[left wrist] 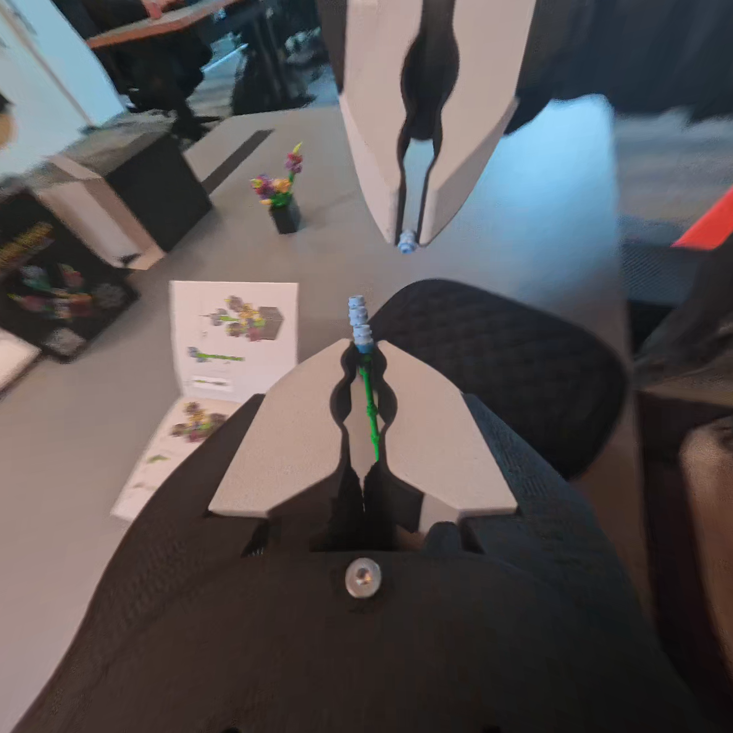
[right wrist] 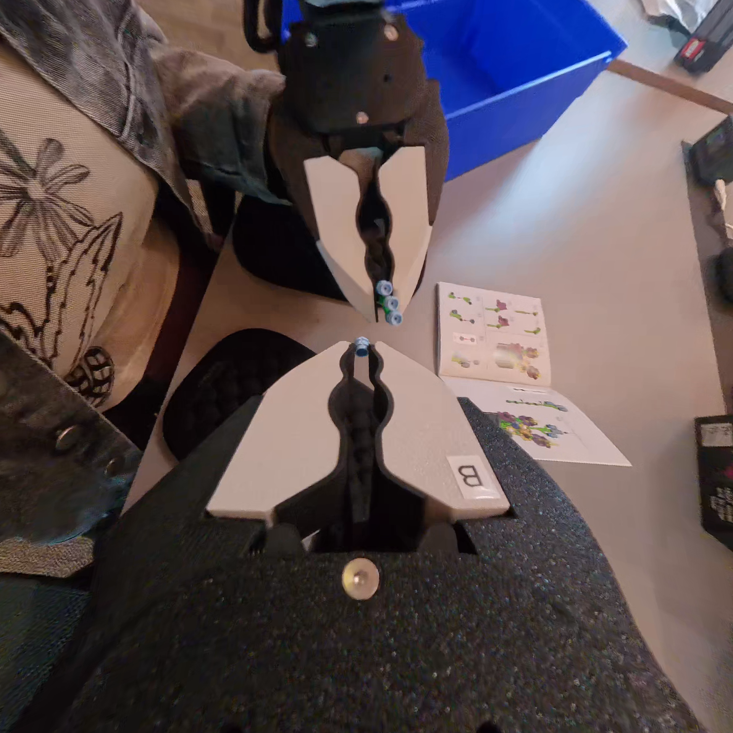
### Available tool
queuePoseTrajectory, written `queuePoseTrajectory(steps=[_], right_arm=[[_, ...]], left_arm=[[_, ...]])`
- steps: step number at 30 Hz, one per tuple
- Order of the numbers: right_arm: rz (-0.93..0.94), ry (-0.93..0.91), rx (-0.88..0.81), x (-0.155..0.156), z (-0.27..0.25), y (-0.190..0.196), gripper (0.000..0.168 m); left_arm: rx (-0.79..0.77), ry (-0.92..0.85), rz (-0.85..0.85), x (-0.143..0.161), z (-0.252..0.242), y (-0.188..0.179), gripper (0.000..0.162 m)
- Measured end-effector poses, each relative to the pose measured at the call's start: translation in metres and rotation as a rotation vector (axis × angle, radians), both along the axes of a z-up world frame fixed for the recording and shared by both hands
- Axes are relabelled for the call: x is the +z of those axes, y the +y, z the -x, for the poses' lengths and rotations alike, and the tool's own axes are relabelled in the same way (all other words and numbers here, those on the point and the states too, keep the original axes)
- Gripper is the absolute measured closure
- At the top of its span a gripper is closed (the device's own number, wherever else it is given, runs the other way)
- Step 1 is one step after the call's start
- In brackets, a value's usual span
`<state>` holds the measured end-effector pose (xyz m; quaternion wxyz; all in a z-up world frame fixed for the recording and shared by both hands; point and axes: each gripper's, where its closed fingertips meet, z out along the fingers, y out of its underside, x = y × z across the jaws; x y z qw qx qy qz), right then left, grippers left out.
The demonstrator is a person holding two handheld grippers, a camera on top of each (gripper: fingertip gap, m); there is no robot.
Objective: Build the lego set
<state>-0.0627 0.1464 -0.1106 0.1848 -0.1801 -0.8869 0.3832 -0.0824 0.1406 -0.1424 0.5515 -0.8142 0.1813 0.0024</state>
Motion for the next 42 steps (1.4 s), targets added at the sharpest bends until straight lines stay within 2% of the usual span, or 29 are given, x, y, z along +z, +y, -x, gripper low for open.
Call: queuePoseTrajectory(steps=[5,8,14,33,39,42], right_arm=[[-0.132,0.178,-0.036,0.005,0.011,-0.004,0.161],[-0.238,0.319,-0.04,0.007,0.014,-0.006,0.161],[-0.378,0.38,-0.035,-0.008,0.011,-0.006,0.161],[-0.378,0.384,-0.036,-0.013,0.007,-0.003,0.161],[-0.268,0.402,-0.011,-0.004,0.005,-0.009,0.161],[-0.15,0.396,0.011,0.003,0.001,-0.014,0.161]], left_arm=[[0.136,0.528,-0.024,0.002,0.015,0.002,0.154],[0.125,0.638,-0.045,0.003,0.009,0.002,0.154],[0.107,0.632,-0.03,0.0,0.004,0.005,0.155],[0.041,0.649,-0.096,0.005,-0.009,0.01,0.154],[0.003,0.517,-0.177,0.01,-0.012,0.007,0.154],[-0.048,0.412,-0.249,0.016,-0.017,0.003,0.154]])
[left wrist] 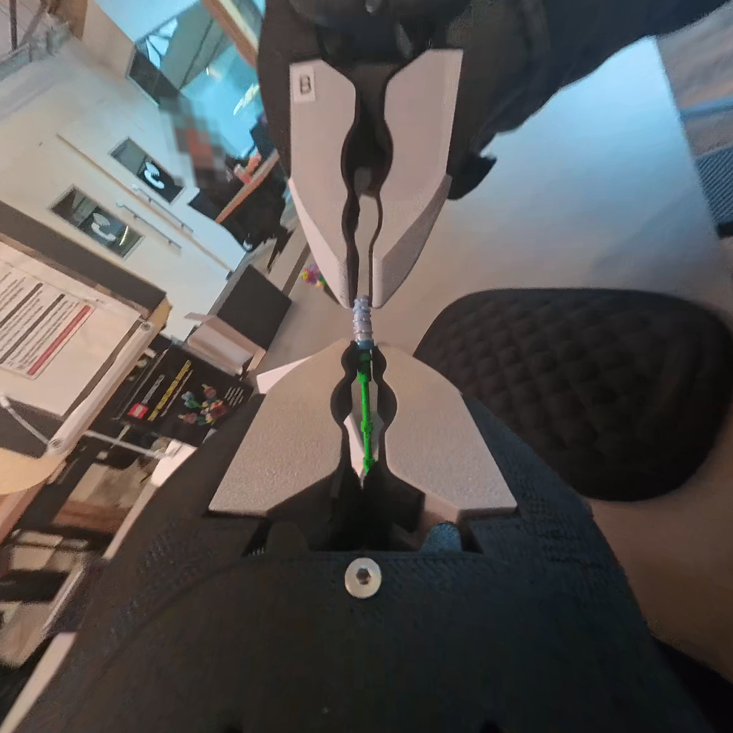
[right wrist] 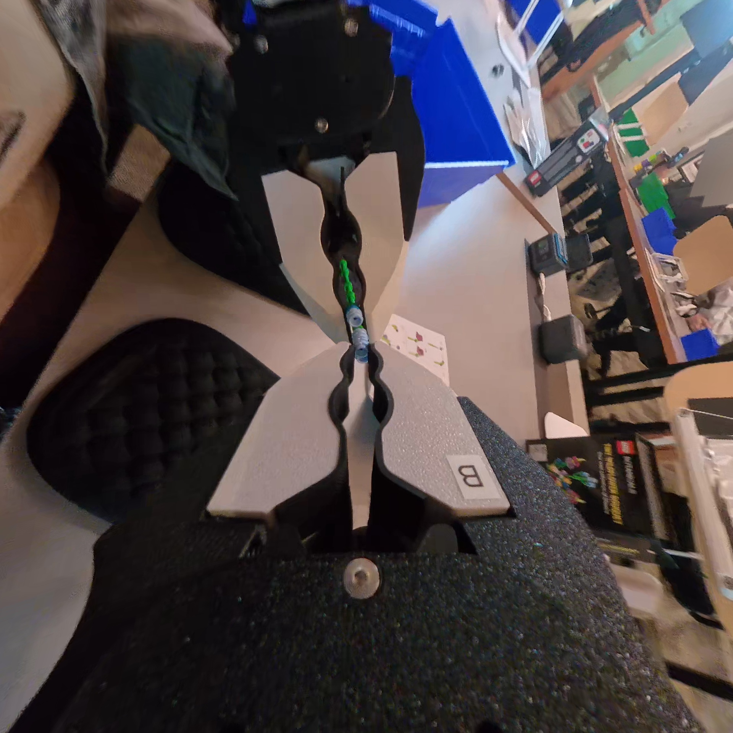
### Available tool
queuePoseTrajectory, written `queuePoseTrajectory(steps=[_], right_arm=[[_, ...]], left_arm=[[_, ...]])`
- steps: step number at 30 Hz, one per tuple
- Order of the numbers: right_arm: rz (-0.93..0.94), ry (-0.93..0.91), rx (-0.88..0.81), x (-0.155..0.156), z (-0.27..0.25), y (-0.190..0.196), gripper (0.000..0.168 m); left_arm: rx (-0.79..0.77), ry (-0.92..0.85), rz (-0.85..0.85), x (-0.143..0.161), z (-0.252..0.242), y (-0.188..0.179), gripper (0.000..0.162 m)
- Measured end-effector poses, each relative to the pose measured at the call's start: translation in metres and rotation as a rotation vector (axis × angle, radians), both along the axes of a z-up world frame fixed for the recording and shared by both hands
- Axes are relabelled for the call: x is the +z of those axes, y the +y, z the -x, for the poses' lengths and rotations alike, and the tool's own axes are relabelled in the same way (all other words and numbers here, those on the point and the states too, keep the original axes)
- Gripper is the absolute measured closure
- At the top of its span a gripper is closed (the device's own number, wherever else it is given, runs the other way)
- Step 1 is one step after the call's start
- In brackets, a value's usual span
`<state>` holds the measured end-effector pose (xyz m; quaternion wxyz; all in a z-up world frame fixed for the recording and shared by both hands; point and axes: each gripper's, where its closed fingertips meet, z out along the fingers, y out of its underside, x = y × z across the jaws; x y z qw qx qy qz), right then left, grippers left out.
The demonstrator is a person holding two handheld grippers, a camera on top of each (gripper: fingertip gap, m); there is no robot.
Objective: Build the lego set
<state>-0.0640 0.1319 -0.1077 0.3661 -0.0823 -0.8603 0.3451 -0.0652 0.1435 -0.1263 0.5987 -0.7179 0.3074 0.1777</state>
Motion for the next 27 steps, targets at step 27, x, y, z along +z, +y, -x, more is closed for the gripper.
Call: queuePoseTrajectory(steps=[27], right_arm=[[-0.052,-0.068,0.057,-0.005,-0.011,-0.008,0.161]], left_arm=[[-0.109,-0.085,0.037,0.001,-0.016,-0.005,0.155]])
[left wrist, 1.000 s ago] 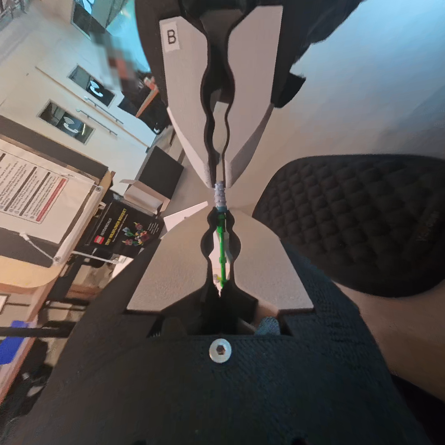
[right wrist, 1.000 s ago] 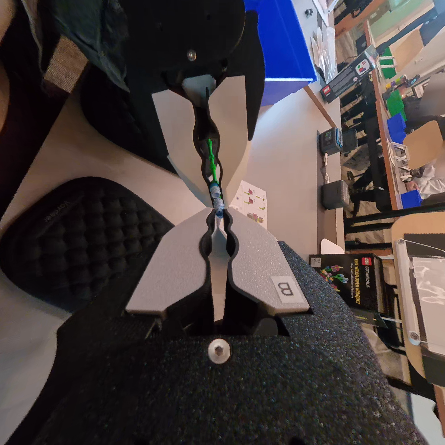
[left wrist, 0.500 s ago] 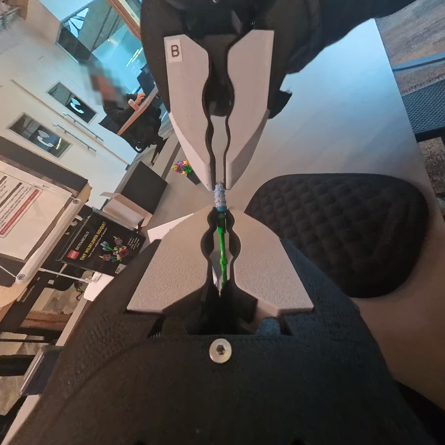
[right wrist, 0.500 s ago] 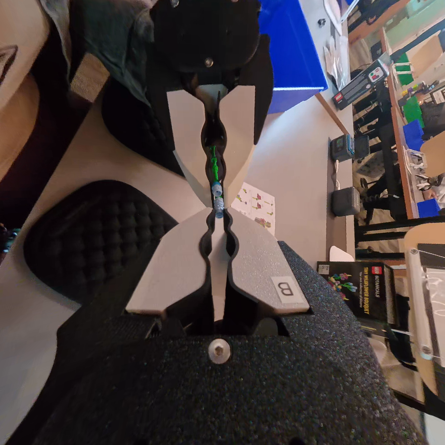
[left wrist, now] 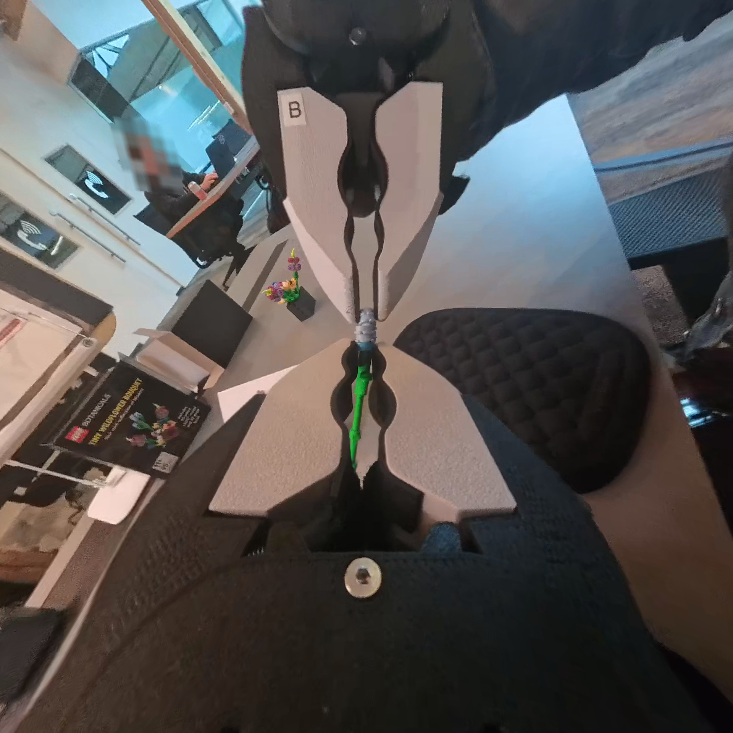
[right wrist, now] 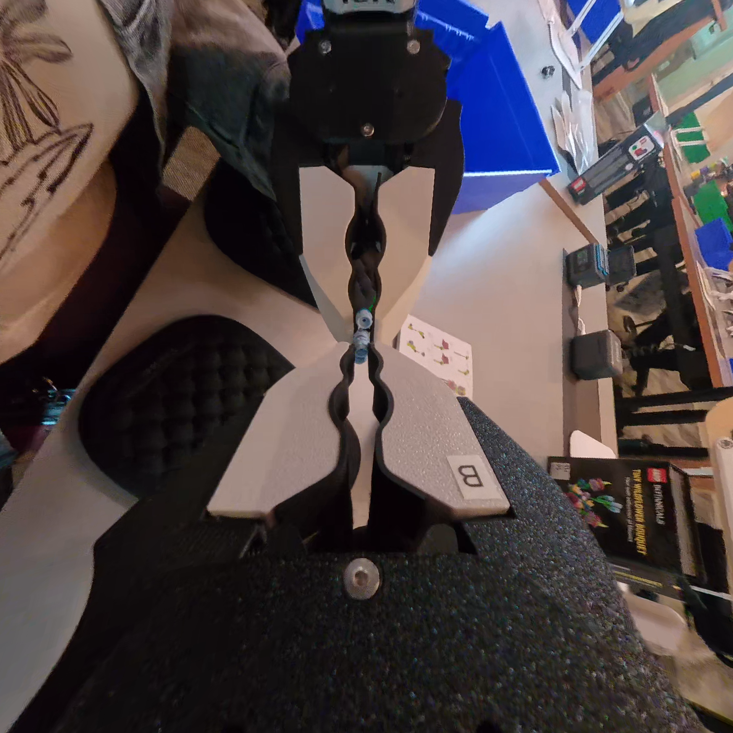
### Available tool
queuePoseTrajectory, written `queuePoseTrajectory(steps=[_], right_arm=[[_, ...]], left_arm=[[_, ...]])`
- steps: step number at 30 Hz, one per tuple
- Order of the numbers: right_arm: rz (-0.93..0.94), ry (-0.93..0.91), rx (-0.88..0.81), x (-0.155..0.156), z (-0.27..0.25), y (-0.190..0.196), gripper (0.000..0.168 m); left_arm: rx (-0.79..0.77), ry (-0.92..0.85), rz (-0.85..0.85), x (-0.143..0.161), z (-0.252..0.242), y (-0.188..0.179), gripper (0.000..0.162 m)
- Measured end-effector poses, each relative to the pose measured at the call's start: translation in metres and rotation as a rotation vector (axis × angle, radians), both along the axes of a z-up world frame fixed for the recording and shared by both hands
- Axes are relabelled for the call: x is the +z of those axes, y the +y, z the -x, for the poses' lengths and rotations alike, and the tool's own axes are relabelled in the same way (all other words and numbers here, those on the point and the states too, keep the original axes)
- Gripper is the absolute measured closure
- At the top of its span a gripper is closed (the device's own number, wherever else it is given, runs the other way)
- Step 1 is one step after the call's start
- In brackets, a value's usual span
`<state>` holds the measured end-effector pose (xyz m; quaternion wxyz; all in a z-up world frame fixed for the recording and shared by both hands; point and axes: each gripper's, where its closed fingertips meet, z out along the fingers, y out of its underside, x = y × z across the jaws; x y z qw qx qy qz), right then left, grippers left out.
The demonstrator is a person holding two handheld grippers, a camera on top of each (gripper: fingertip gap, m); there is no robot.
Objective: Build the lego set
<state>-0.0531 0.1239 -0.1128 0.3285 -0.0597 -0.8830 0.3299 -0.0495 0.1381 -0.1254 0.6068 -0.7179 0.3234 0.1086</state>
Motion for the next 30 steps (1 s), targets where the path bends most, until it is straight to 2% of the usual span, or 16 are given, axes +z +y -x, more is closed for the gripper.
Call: queuePoseTrajectory(steps=[5,14,19,30], right_arm=[[-0.026,-0.046,-0.063,-0.018,0.005,0.007,0.161],[0.123,-0.107,-0.191,-0.044,-0.002,0.028,0.161],[0.169,-0.112,-0.211,-0.052,-0.008,0.027,0.161],[0.196,-0.263,-0.288,-0.088,-0.013,0.037,0.162]], left_arm=[[0.028,-0.01,0.073,-0.019,0.005,0.005,0.155],[0.017,-0.076,0.233,-0.051,0.008,0.012,0.155],[0.011,-0.077,0.266,-0.057,0.007,0.013,0.155],[0.014,-0.09,0.286,-0.063,0.01,0.014,0.155]])
